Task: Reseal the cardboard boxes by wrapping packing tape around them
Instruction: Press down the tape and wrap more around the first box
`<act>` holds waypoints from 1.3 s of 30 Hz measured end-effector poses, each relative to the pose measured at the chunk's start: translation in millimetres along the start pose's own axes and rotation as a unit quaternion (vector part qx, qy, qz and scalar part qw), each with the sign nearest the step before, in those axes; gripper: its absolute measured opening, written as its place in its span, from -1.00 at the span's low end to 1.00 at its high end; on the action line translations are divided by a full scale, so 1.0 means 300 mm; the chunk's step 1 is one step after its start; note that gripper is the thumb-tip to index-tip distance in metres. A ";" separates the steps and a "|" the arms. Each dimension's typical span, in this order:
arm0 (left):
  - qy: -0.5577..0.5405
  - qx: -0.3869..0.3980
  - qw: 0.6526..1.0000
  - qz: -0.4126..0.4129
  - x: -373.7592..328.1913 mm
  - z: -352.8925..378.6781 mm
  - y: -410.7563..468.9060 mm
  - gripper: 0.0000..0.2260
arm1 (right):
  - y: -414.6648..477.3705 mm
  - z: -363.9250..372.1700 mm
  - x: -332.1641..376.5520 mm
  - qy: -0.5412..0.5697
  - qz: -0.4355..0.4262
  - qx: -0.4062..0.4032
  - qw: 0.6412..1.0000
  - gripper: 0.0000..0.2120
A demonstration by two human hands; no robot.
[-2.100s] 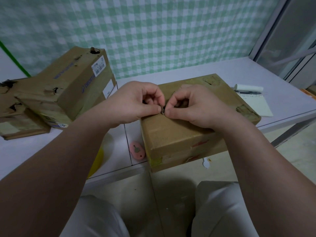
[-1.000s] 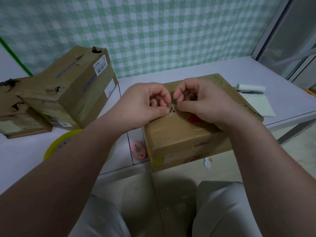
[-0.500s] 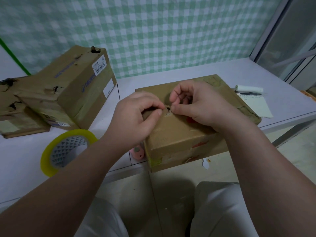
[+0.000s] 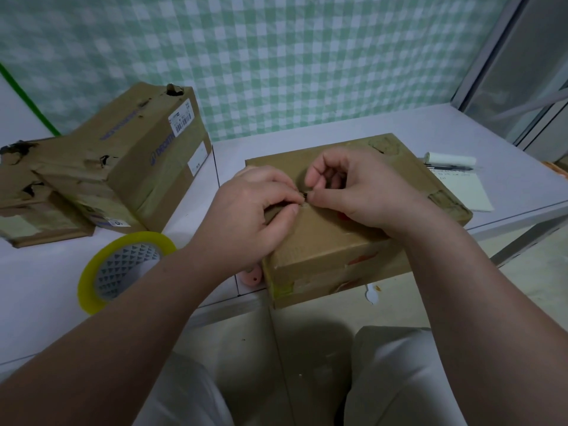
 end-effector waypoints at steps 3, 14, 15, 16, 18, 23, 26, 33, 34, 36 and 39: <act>0.024 0.013 0.999 -0.029 0.021 0.003 0.030 -0.82 | 0.000 0.001 -0.004 0.006 0.010 0.001 1.000 -0.83; 0.131 0.129 0.983 0.027 -0.033 0.059 0.067 -0.69 | -0.001 0.002 -0.005 0.003 0.001 -0.001 1.000 -0.80; 0.147 0.140 0.979 0.034 -0.041 0.064 0.065 -0.66 | 0.000 0.003 -0.006 0.005 0.002 0.000 1.000 -0.80; 0.166 0.155 0.973 0.033 -0.045 0.072 0.063 -0.65 | 0.000 0.004 -0.006 0.006 0.002 0.002 1.000 -0.79; 0.209 0.196 0.958 0.015 -0.036 0.093 0.057 -0.68 | -0.001 0.006 -0.004 0.006 0.001 0.004 1.000 -0.79; 0.264 0.303 0.916 -0.009 -0.023 0.133 0.040 -0.71 | -0.002 0.006 0.001 -0.003 0.000 0.005 1.000 -0.80; 0.285 0.345 0.894 -0.020 -0.013 0.148 0.038 -0.69 | -0.002 0.007 0.003 -0.002 -0.003 0.005 1.000 -0.78; 0.283 0.346 0.894 0.013 -0.023 0.149 0.062 -0.71 | -0.004 0.002 0.002 0.008 -0.009 -0.003 1.000 -0.78; 0.273 0.342 0.899 0.017 -0.026 0.145 0.065 -0.77 | -0.003 0.001 0.001 0.010 -0.011 -0.004 1.000 -0.77; 0.247 0.321 0.914 0.024 -0.036 0.130 0.079 -0.90 | -0.002 -0.002 0.000 0.011 -0.015 -0.007 1.000 -0.79; 0.188 0.298 0.936 0.001 -0.032 0.097 0.104 -0.97 | 0.001 -0.006 -0.004 0.009 -0.017 -0.013 1.000 -0.83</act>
Point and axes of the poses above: each hand's wrist, its own y-axis towards the middle knuckle, its own z-axis out of the palm, x = y × z, the point moved 10 cm from there along y, towards the middle knuckle, and after that the axes turned 7 degrees about -x, right-handed, at the moved point
